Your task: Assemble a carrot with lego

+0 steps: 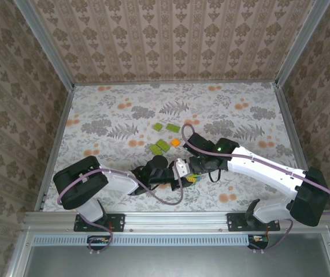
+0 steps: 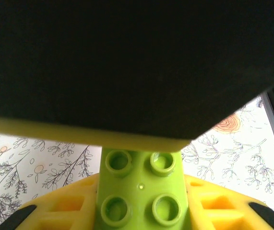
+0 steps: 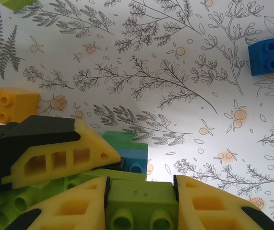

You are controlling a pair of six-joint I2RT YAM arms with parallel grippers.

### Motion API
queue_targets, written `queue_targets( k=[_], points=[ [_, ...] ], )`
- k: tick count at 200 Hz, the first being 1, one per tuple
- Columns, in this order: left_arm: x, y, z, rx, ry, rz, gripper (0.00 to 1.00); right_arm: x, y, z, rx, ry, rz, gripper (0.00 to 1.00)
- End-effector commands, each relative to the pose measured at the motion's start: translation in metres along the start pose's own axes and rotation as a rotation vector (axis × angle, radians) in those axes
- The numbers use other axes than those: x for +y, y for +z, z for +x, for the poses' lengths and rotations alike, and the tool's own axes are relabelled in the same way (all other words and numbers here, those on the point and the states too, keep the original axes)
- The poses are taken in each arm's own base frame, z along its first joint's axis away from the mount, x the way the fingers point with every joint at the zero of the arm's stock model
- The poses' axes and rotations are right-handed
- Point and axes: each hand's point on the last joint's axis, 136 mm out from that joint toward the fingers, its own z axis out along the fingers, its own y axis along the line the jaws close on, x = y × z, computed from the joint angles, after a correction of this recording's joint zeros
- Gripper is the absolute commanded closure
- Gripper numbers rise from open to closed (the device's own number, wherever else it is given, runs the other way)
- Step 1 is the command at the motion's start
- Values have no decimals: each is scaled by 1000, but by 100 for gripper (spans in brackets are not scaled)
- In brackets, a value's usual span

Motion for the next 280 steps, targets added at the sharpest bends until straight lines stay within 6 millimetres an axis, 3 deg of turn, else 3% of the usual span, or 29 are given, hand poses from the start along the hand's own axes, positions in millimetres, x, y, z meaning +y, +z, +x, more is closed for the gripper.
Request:
queue_targets(
  k=[1,157,280],
  points=[
    [-2,3,16,55,1,3,65,-1,4,4,14,7,17,79],
    [1,2,18,67,3,-8,65,-16,23,19,49,57,90,79],
    [-1,2,23,75,0,-4,66,-14,10,8,-6,60,50,79]
  ],
)
